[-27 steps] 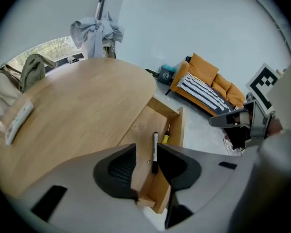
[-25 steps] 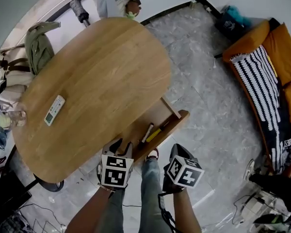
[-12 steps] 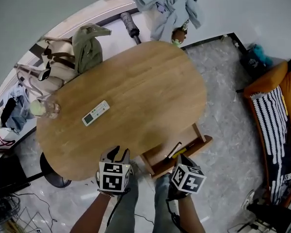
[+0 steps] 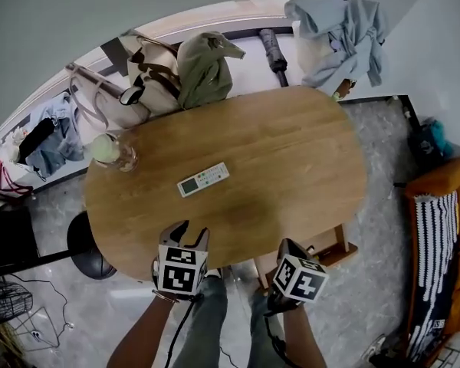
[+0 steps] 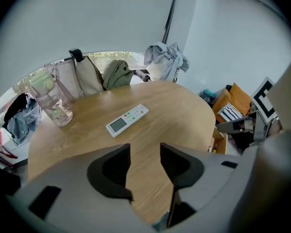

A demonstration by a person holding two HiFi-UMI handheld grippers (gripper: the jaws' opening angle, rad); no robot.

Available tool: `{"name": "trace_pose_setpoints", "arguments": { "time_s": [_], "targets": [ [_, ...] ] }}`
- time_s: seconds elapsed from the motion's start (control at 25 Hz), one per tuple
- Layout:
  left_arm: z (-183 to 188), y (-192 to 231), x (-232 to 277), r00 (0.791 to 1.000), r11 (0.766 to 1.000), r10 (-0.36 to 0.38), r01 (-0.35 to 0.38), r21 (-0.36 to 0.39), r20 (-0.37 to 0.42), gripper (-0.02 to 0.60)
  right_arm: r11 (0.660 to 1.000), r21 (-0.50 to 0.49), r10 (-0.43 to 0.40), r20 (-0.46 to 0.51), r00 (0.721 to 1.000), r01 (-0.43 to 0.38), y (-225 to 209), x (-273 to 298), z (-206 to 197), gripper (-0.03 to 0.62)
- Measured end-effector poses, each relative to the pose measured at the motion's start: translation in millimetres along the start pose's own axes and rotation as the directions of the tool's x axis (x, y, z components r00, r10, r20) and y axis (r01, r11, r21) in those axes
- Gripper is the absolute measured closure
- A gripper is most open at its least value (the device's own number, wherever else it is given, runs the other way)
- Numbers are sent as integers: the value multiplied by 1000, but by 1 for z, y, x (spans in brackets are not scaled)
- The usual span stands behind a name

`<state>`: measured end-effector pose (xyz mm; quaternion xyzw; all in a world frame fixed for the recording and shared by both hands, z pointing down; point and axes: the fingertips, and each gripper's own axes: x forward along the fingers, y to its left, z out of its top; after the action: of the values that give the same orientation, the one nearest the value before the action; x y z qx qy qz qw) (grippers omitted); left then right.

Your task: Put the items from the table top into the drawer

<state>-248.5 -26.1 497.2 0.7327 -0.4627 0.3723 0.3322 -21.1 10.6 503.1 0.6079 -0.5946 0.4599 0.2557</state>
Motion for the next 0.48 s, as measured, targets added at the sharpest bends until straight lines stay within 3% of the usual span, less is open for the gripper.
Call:
{"name": "trace_pose_setpoints", "arguments": {
  "time_s": [0.24, 0.48],
  "targets": [
    [13, 31, 8, 1000, 1000, -13, 13, 19, 12, 376, 999, -55, -1, -33, 999, -1, 23, 13, 5, 589],
    [40, 52, 29, 999, 996, -21, 19, 84, 31, 362, 998, -62, -22, -54, 998, 19, 24, 27, 11, 589]
  ]
}}
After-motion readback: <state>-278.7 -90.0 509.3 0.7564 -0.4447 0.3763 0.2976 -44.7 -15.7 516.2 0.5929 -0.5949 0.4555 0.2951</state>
